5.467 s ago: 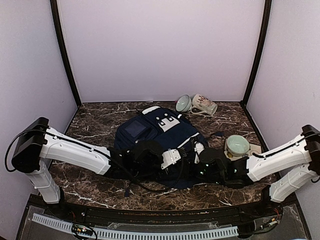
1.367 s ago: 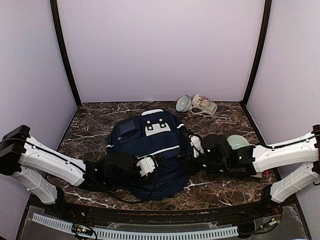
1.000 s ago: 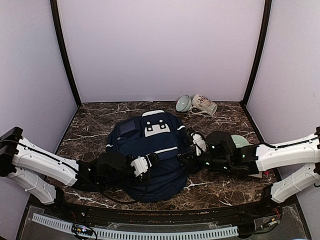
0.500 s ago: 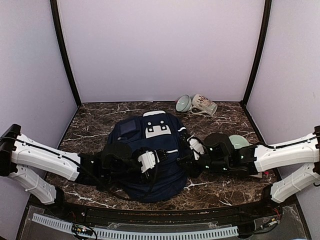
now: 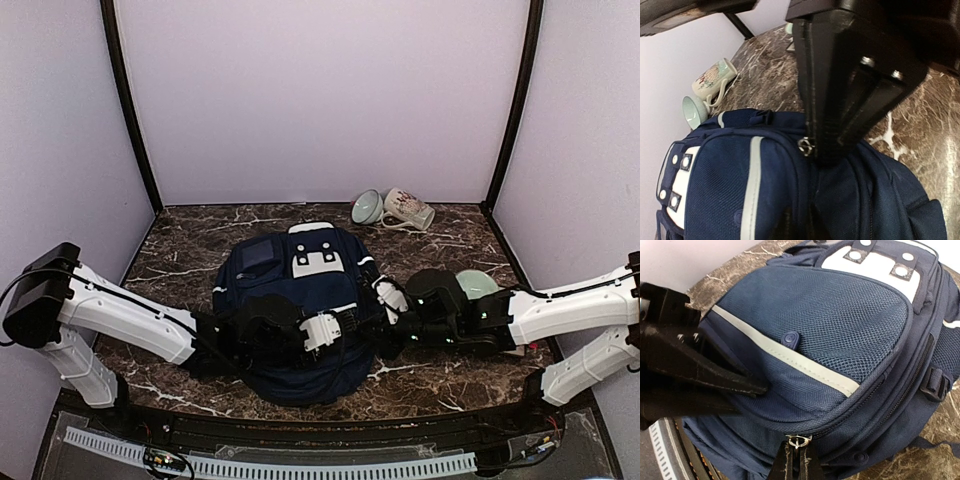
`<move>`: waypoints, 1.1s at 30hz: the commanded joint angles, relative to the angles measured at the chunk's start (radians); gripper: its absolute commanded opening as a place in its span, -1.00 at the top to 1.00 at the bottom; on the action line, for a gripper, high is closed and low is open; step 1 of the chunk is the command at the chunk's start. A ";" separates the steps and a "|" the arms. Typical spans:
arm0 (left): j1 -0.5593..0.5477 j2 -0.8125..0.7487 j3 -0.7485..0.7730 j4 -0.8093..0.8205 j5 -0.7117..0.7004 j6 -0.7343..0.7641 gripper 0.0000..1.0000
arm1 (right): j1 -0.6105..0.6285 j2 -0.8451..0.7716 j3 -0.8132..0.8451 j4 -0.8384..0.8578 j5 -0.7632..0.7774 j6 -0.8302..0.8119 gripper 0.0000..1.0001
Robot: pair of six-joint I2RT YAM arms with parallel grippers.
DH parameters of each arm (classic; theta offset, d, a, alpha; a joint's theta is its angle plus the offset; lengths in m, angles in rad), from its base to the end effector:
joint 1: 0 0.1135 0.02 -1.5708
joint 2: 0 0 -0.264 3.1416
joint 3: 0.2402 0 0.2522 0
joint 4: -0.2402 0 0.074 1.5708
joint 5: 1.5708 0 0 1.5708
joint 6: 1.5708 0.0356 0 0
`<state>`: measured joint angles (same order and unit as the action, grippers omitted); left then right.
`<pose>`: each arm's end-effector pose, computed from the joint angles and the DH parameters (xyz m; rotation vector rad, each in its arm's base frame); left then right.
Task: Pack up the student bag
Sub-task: Hold the upper front pocket of the student bag, then zip the upper front pocket of the student bag.
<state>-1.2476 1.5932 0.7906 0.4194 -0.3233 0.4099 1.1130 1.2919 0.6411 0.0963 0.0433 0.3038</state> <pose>0.1185 -0.3181 0.2027 1.2784 1.4602 -0.2423 0.1215 0.2430 0.2089 -0.8526 2.0592 0.7709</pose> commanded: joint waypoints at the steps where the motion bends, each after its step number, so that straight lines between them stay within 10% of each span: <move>1: 0.007 0.055 0.029 0.039 -0.117 0.053 1.00 | 0.007 -0.019 0.032 0.016 0.046 -0.022 1.00; 25: 0.004 -0.156 -0.152 0.027 0.138 -0.009 1.00 | -0.263 0.261 0.236 0.032 0.035 -0.049 0.99; 28: 0.004 -0.171 -0.163 0.031 0.127 -0.021 1.00 | -0.265 0.248 0.226 0.029 0.007 -0.055 0.59; 31: 0.009 -0.191 -0.176 0.056 0.077 -0.034 0.74 | -0.267 0.202 0.211 0.015 0.038 -0.054 0.28; 33: 0.024 -0.207 -0.180 0.063 0.054 -0.050 0.15 | -0.275 0.161 0.195 0.012 0.074 -0.052 0.08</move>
<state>-1.2171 1.4548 0.6388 0.4786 -0.2817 0.4049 0.8898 1.5257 0.8440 0.0666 -0.0406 0.2420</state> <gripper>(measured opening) 0.185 0.385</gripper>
